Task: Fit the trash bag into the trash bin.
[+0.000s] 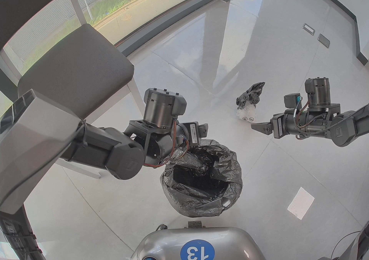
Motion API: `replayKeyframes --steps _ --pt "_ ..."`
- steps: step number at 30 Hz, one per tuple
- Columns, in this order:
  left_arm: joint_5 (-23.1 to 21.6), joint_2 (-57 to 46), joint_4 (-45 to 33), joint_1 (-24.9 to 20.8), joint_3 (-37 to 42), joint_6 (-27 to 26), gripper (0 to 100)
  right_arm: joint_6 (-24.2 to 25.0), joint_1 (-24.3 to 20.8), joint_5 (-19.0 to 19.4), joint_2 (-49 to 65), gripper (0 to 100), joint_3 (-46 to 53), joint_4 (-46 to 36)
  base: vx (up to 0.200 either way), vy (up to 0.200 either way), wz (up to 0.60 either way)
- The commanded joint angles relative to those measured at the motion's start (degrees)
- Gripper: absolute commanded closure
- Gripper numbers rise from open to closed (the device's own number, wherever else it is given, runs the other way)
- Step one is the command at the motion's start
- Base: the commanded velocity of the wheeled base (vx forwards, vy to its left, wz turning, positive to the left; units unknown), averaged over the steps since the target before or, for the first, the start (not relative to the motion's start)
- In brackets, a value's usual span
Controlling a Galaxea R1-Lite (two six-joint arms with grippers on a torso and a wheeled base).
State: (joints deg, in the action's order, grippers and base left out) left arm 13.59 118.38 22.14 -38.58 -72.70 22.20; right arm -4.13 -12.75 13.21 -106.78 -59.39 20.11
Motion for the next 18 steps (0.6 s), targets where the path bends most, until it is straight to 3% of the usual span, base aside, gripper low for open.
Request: replayKeyframes --steps 1,5,7,18 --pt "0.1 -2.2 0.3 1.4 1.1 -3.1 0 -1.7 2.6 0.1 -2.6 0 -2.9 2.2 0.0 0.0 0.0" --pt "-0.8 -3.7 -0.2 4.5 -0.9 -10.1 0 -4.7 5.3 0.2 -8.6 0 -12.1 2.7 0.0 0.0 0.0" --pt "-0.8 -4.0 -1.0 5.6 -2.6 -11.1 0 -5.8 6.2 0.3 -12.1 0 -17.5 2.6 0.0 0.0 0.0" --pt "0.0 -8.4 -5.5 7.6 -2.7 -9.3 0 -9.9 10.5 0.2 -27.5 0 -37.6 2.7 0.0 0.0 0.0"
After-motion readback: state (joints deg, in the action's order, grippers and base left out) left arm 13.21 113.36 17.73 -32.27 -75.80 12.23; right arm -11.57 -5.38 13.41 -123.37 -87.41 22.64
